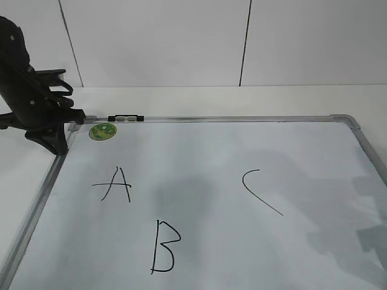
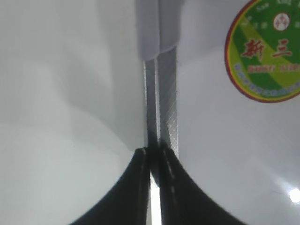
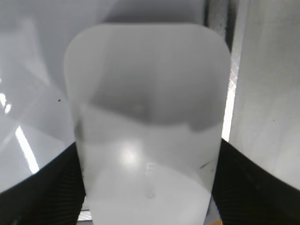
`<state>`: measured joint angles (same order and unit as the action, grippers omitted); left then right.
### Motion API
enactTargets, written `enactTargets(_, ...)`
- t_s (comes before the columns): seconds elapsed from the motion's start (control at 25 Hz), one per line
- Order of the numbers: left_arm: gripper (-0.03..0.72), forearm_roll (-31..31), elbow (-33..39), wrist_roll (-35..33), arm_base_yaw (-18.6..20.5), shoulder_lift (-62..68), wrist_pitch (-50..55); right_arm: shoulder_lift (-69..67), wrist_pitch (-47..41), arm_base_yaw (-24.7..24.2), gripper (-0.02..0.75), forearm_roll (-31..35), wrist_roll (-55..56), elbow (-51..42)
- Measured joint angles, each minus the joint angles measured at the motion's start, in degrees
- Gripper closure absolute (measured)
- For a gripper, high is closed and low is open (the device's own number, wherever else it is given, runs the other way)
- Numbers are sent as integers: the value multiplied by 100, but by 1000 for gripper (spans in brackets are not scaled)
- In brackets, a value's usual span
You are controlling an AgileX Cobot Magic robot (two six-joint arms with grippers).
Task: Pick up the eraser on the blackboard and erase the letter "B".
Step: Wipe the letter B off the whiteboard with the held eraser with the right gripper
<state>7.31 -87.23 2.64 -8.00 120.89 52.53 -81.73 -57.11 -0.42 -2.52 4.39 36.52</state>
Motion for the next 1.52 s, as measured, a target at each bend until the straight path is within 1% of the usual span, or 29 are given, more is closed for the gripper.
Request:
enactTargets(0.16,671,0,0,0,0,0,0,-33,0,0,144,0,0,0)
enactTargets(0.44,672,0,0,0,0,0,0,-33,-46,0,183,0,0,49)
enactTargets(0.88,671,0,0,2,0,0,0,-38,-536,0,186,38,0,490)
enactTargets(1.04,671,0,0,2,0,0,0,-38,-738,0,186,298,9,579)
enactTargets(1.2,672,0,0,2,0,0,0,-38,-994,0,186,811,9,819)
enactTargets(1.36,671,0,0,2,0,0,0,-38,-1035,10,186,1303,-14,1127)
enactTargets(1.44,671,0,0,2,0,0,0,-38,-1035,95,186,1356,-27,1260)
enactTargets(1.52,671,0,0,2,0,0,0,-47,-1035,350,186,1356,-27,1373)
